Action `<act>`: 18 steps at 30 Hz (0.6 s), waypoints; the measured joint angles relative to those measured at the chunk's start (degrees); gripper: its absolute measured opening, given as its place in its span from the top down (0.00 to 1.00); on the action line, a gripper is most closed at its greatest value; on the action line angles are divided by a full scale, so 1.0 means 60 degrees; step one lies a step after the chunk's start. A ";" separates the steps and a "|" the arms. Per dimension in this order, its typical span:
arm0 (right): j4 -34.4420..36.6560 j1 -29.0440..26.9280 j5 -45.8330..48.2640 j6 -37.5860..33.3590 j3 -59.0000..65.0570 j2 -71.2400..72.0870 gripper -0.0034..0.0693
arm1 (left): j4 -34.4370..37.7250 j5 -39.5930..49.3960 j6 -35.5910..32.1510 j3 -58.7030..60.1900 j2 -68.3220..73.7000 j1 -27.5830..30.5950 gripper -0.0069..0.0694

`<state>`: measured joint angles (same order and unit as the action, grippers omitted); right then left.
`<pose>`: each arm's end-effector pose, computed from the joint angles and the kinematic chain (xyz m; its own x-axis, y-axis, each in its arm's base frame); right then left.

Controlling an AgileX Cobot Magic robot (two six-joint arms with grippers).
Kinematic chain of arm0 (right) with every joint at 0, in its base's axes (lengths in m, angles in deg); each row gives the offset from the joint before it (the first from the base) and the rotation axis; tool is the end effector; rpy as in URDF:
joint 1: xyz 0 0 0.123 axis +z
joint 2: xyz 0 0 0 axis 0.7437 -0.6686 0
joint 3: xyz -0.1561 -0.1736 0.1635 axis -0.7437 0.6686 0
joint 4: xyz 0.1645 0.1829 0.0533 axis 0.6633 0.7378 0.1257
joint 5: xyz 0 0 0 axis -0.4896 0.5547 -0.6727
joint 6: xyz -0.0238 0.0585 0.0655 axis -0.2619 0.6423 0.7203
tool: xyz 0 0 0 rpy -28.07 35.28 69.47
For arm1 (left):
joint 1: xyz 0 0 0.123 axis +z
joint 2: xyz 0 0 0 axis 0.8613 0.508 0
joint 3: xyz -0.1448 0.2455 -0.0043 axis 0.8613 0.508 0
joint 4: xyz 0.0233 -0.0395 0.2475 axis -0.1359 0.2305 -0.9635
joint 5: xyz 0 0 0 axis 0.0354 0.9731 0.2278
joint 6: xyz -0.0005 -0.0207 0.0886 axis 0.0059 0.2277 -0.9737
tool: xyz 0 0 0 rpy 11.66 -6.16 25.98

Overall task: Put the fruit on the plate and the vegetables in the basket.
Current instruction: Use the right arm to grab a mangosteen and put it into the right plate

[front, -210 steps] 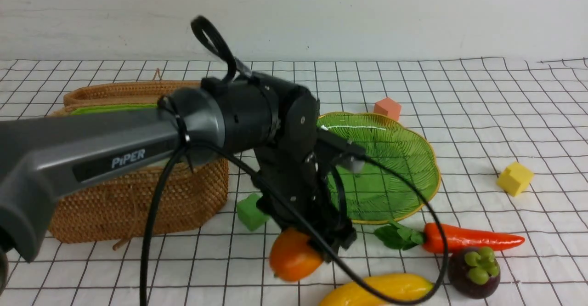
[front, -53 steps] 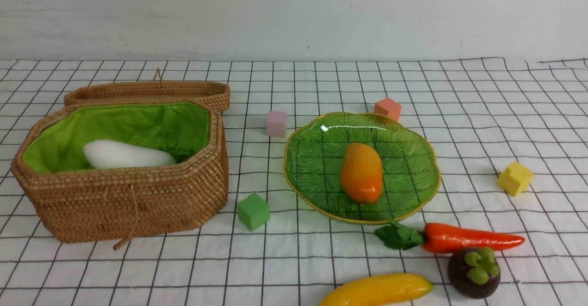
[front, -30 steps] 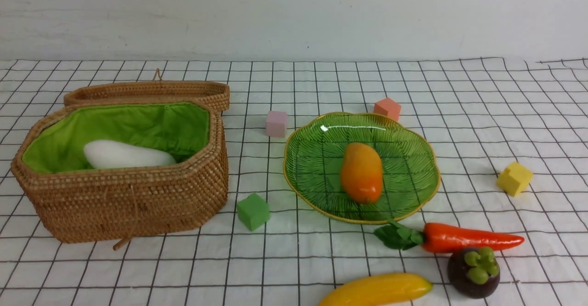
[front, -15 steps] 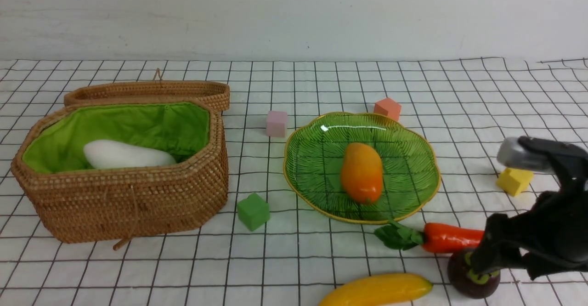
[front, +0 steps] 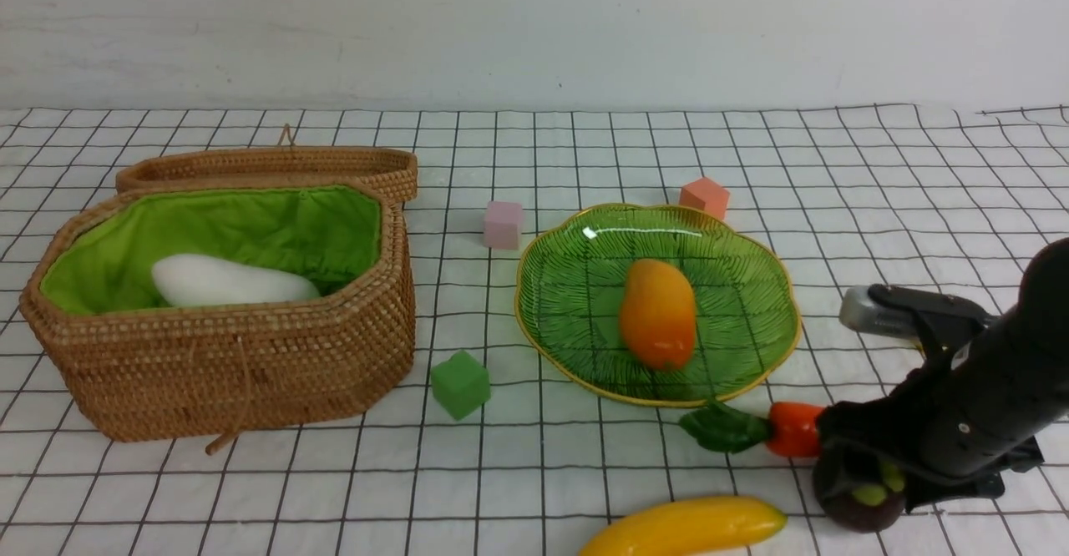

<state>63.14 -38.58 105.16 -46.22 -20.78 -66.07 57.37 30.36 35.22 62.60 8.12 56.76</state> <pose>0.2823 0.0670 0.1798 -0.9748 0.0496 -0.2176 -0.0090 0.9654 0.2606 0.0523 -0.0019 0.1686 -0.3185 -0.0833 -0.9443 0.0099 0.9958 -0.0912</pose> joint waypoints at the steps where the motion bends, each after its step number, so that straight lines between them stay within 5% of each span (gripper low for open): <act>1: 0.0024 0.0000 0.0000 0.0000 0.0000 0.0013 0.18 | 0.0000 0.0000 0.0000 0.0000 0.0000 0.0000 0.83; 9: 0.0491 0.0000 0.1736 -0.0464 -0.2243 0.1018 0.18 | 0.0000 0.0000 0.0000 0.0000 0.0000 0.0000 0.82; 18: 0.0493 0.0000 0.1637 -0.0762 -0.6670 -0.2165 0.18 | 0.0000 0.0000 0.0000 0.0000 0.0000 0.0000 0.81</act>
<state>66.10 -38.58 114.99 -50.80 -60.80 -79.06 57.37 30.36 35.22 62.60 8.12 56.76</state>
